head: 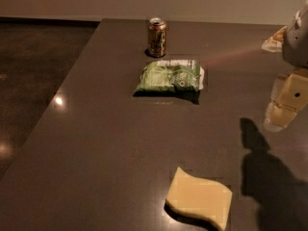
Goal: Move green jalapeno chip bag near sponge
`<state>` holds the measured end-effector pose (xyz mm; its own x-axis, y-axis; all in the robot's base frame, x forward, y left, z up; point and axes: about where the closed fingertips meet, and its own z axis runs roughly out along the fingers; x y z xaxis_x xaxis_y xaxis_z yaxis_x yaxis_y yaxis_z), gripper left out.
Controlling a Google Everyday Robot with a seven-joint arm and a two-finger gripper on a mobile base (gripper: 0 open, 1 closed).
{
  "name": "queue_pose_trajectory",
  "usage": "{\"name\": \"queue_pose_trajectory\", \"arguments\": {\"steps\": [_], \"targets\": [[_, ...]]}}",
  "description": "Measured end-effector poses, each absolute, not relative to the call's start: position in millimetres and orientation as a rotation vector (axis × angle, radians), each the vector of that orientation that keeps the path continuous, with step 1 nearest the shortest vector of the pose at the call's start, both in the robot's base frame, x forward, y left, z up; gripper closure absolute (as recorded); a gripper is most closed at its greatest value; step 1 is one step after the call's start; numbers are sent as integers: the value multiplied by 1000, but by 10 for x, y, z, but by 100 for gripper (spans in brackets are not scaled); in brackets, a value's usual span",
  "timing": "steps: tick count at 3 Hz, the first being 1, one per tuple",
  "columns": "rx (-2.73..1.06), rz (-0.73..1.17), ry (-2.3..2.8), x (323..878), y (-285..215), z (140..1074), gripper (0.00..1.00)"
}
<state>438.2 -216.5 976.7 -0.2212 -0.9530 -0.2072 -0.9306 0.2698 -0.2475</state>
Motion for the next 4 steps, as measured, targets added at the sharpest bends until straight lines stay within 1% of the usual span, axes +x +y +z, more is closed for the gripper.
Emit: {"name": "queue_pose_trajectory", "arguments": {"steps": [2, 4], "targets": [[-1736, -89, 2226, 4455, -2105, 9736, 0], [-1741, 2, 2232, 4890, -1829, 9361, 0]]}}
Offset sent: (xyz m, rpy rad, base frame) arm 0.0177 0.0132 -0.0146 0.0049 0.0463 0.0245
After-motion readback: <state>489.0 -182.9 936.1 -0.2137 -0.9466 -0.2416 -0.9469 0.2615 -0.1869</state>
